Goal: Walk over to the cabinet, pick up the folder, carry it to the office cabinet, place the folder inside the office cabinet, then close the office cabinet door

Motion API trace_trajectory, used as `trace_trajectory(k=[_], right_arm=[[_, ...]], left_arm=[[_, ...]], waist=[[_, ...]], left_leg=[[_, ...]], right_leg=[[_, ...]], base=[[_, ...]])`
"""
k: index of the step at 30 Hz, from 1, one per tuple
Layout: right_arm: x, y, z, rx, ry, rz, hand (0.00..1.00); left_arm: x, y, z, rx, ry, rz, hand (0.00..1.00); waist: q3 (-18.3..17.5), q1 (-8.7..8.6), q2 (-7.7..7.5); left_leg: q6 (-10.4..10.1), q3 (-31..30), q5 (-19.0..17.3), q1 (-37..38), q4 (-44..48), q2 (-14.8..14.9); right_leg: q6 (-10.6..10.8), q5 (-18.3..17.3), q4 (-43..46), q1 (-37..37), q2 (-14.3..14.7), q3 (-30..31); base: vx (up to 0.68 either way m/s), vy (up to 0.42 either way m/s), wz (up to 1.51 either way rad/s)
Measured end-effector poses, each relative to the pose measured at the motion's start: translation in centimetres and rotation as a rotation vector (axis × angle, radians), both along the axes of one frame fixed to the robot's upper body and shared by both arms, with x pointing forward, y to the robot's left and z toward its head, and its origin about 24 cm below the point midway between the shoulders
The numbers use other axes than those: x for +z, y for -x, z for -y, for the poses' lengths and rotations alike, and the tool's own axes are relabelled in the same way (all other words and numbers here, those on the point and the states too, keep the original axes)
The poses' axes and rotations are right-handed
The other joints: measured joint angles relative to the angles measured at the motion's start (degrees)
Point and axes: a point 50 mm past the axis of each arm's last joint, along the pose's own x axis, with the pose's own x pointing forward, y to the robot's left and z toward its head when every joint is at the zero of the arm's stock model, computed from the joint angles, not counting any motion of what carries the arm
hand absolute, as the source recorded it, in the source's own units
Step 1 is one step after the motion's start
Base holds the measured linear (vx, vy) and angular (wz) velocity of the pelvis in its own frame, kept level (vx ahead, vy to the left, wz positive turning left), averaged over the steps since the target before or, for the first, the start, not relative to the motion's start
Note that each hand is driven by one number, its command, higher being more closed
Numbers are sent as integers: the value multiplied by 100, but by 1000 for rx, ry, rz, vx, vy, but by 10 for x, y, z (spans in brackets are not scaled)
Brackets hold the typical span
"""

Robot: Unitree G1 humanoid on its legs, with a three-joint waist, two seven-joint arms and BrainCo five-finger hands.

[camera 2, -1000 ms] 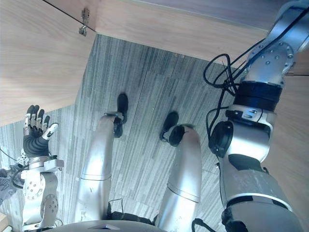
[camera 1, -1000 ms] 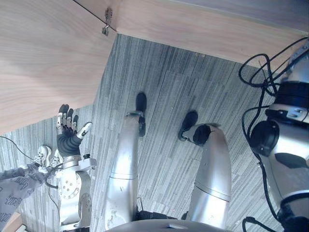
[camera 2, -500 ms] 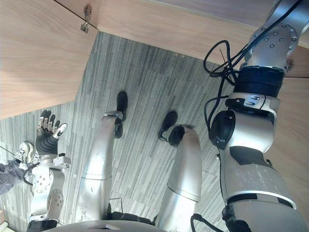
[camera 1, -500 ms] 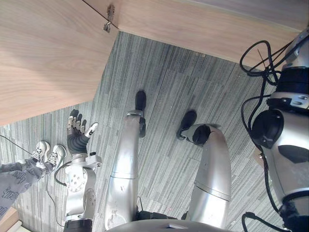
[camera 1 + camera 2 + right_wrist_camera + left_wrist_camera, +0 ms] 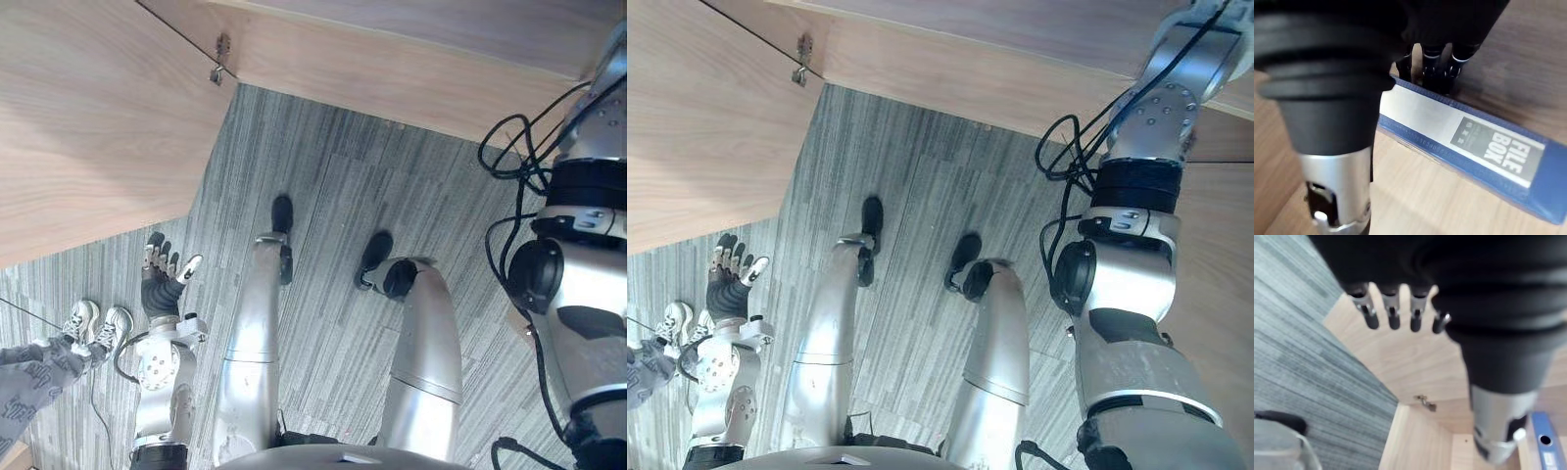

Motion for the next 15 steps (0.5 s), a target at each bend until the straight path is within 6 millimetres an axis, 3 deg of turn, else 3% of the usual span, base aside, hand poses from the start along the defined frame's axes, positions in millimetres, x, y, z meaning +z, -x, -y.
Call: trace_trajectory(k=[9, 15], right_arm=[[-16, 12, -11, -132, 305, -96, 0], [-6, 15, -11, -239, 558, -180, 0]], left_arm=[[-7, -4, 0, 4, -6, -47, 0], [-8, -4, -3, 9, -27, -63, 0]], waist=[[-2, -223, -7], [1, -326, -52]], left_leg=[[10, 98, 2, 221, -171, 135], [21, 181, 6, 260, -257, 228]], right_leg=[[0, 175, -354, 238, 120, 11], [50, 298, -554, 255, 211, 56]], base=[[-3, 33, -9], [-1, 38, -13]])
